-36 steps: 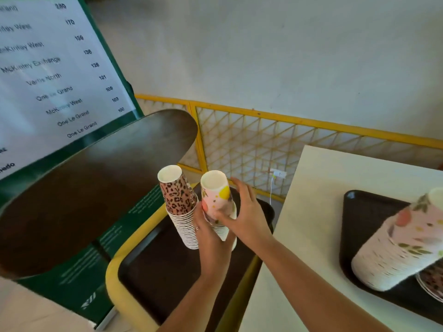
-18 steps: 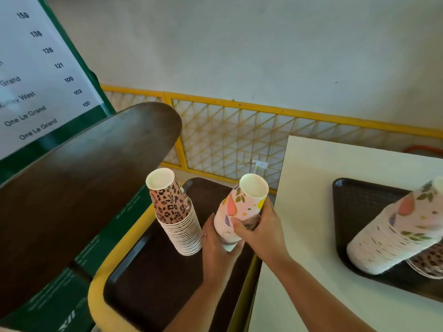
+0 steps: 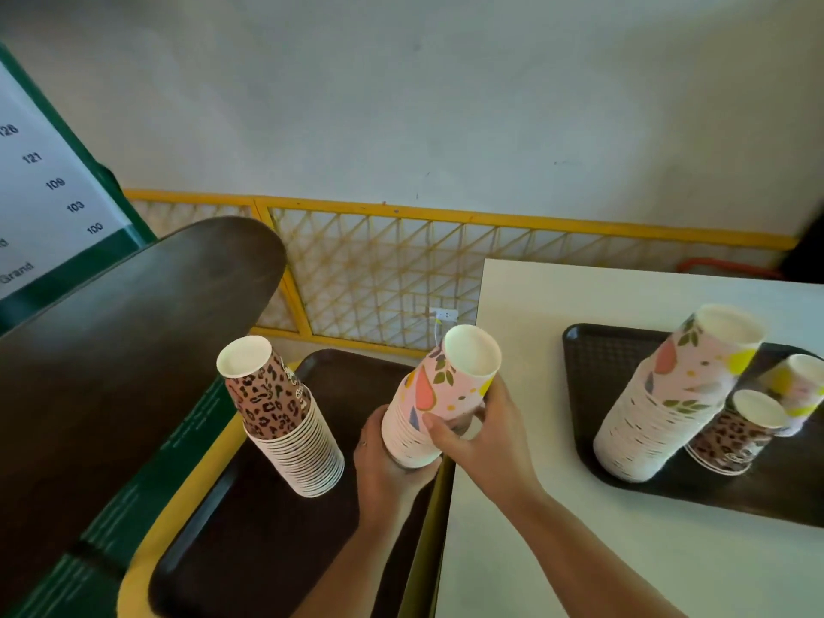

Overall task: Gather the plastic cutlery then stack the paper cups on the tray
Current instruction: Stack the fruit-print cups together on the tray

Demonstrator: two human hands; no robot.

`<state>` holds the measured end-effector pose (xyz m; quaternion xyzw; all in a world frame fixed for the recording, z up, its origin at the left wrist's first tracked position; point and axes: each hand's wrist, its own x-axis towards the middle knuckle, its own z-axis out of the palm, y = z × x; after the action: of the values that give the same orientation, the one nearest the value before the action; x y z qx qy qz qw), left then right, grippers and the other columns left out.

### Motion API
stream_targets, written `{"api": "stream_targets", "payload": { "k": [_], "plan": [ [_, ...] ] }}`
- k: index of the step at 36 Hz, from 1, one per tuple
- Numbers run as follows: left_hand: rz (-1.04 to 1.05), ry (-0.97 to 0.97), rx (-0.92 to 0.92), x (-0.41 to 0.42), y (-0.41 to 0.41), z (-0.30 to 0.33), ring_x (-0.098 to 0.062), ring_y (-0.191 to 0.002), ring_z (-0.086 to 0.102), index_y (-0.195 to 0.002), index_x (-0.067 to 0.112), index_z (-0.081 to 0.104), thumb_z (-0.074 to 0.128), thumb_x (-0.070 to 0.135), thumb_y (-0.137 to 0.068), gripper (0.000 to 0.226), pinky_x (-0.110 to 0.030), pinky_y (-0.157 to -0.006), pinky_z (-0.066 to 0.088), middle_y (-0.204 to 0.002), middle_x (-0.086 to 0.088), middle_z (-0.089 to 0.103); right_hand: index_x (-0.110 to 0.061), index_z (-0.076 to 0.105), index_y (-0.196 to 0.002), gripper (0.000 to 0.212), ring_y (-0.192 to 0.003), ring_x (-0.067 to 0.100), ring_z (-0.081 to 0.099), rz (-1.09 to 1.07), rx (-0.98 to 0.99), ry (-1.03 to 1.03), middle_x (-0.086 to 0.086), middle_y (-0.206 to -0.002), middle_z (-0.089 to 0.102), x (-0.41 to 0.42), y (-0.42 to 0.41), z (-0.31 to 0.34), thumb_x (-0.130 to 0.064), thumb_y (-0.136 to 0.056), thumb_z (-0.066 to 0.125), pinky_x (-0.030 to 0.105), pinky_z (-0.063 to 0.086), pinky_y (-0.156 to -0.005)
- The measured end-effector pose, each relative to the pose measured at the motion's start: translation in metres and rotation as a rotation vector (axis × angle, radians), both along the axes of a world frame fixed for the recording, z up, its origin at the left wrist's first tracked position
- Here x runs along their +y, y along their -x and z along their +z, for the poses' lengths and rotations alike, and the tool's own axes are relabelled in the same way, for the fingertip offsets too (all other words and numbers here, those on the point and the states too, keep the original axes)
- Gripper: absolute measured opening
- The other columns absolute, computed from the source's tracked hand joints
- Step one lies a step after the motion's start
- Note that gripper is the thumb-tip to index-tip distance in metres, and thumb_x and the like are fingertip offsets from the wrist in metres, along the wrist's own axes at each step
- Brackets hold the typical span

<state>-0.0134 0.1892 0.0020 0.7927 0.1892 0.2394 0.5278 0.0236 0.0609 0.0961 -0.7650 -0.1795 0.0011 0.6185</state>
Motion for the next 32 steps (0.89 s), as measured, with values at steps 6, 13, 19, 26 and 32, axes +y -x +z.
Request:
{"api": "stream_targets", "payload": {
  "k": [6, 13, 19, 26, 32],
  "plan": [
    [-0.155, 0.061, -0.043, -0.052, -0.004, 0.010, -0.010, -0.113, 0.058, -0.122, 0.048, 0.043, 0.088, 0.021, -0.044, 0.094, -0.032, -0.090, 0.053, -0.122, 0.006, 0.058, -0.046, 0.038, -0.111, 0.065, -0.107, -0.002, 0.053, -0.035, -0.096, 0.011, -0.012, -0.114, 0.053, -0.040, 0.006, 0.022, -0.047, -0.056, 0.072, 0.013, 0.050, -0.080],
    [-0.333, 0.122, 0.014, -0.127, -0.011, 0.008, -0.005, -0.114, 0.056, -0.126, 0.035, 0.042, 0.091, 0.030, -0.043, 0.096, -0.032, -0.092, 0.052, -0.120, 0.013, 0.059, -0.039, 0.042, -0.110, 0.060, -0.102, -0.002, 0.054, -0.139, -0.169, 0.020, -0.010, -0.108, 0.055, -0.108, 0.007, 0.032, -0.048, -0.057, 0.069, 0.011, 0.047, -0.079],
    [-0.413, 0.151, 0.094, -0.189, -0.017, 0.010, 0.027, -0.097, 0.046, -0.111, 0.048, 0.038, 0.093, 0.024, -0.045, 0.090, 0.003, -0.070, 0.040, -0.109, 0.049, 0.047, -0.042, 0.040, -0.114, 0.063, -0.107, -0.004, 0.054, -0.139, -0.105, 0.011, -0.016, -0.115, 0.056, -0.171, 0.007, 0.034, -0.047, -0.058, 0.069, 0.010, 0.046, -0.083],
    [-0.425, 0.232, 0.142, -0.243, -0.023, 0.012, -0.008, -0.108, 0.061, -0.127, 0.028, 0.047, 0.088, 0.035, -0.038, 0.098, -0.041, -0.092, 0.052, -0.115, 0.009, 0.066, -0.033, 0.043, -0.120, 0.070, -0.109, -0.002, 0.051, -0.131, -0.064, 0.111, -0.012, -0.114, 0.052, -0.230, -0.008, 0.036, -0.049, -0.059, 0.071, 0.026, 0.049, -0.088],
    [-0.446, 0.308, 0.188, -0.302, -0.033, 0.022, -0.010, -0.103, 0.063, -0.119, 0.037, 0.050, 0.085, 0.035, -0.035, 0.090, -0.046, -0.086, 0.054, -0.111, 0.010, 0.068, -0.035, 0.040, -0.127, 0.070, -0.115, 0.006, 0.053, -0.128, -0.098, 0.099, -0.013, -0.121, 0.054, -0.295, -0.027, 0.053, -0.053, -0.065, 0.067, 0.035, 0.050, -0.094]
  ]
}}
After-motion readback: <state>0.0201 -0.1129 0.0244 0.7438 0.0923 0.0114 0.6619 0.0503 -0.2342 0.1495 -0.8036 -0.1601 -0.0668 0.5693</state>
